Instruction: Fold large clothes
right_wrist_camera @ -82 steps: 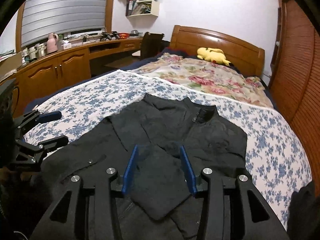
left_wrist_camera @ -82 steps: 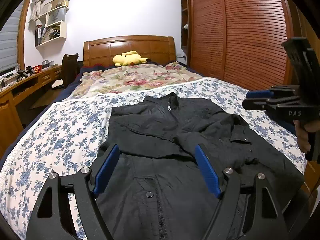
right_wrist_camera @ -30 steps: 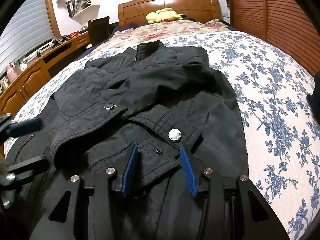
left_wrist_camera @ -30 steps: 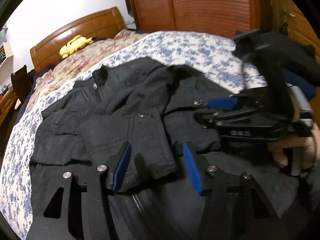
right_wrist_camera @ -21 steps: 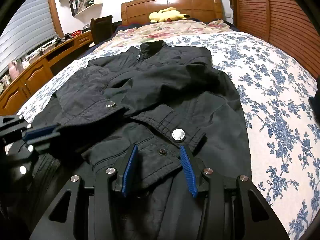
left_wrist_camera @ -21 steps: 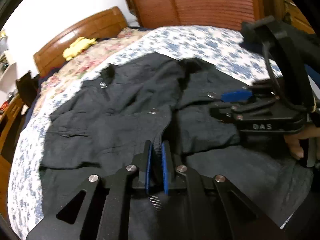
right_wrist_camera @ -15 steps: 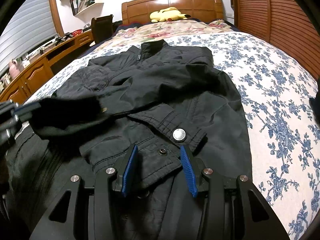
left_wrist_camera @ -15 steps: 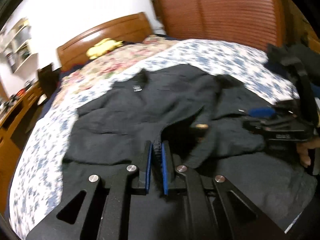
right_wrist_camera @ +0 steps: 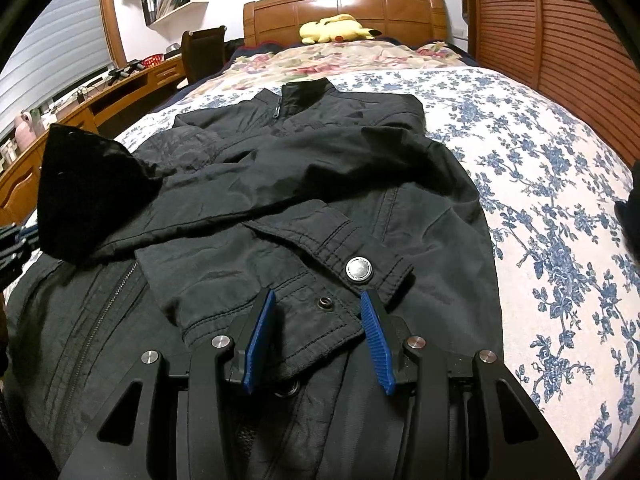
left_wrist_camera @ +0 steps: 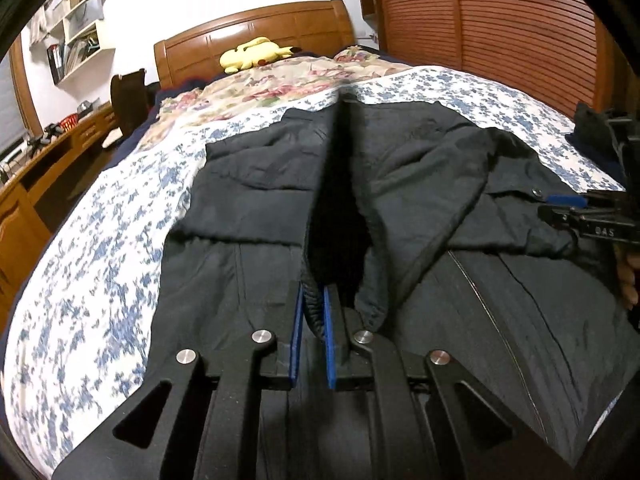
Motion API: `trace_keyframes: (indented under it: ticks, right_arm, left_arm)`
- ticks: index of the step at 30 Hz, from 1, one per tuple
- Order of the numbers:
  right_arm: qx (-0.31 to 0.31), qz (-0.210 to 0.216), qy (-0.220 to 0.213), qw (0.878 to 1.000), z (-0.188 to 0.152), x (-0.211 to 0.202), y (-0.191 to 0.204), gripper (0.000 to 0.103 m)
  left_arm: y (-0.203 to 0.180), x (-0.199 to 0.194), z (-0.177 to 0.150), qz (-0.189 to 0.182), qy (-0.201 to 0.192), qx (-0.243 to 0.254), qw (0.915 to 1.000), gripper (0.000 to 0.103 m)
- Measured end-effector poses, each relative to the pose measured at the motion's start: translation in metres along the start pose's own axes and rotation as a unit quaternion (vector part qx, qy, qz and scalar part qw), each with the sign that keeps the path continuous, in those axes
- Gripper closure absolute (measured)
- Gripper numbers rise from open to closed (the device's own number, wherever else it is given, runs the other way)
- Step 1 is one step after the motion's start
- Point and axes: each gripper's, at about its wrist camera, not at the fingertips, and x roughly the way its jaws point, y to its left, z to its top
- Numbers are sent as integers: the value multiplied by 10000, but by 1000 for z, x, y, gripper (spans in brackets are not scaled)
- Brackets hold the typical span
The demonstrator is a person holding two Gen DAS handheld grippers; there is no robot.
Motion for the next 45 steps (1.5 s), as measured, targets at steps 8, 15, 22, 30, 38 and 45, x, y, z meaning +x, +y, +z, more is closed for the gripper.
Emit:
trace_keyframes:
  ticks: [8,15,22,30,38,45]
  right_arm:
    - [-54,-17,20,10000,1,2,0,57]
    - [-138,-54,7,9999,1,2,0,57]
    - [-256,69,-39,9996,5,-6,2,57]
    - [-391,-254,-447,9979,45,-19,-28,57]
    - [-171,-476,-298,9983,87,37,-74,57]
    - [101,-108,-56,9999,89,78,-94,57]
  left_arm:
    - [9,-18,-10,-10,-51,-202,9998,77]
    - [12,-30,-10,-338,-144,-275,9989,61]
    - [11,-24,-17,-318,-74,-231,9992,38]
    - [14,-25,-25,-321,-68,-242,9992,37]
    - [16,-30,-30,-337,-48,-244,9991,37]
    - [21,-28,-26,-380,-72,-317,9987,37]
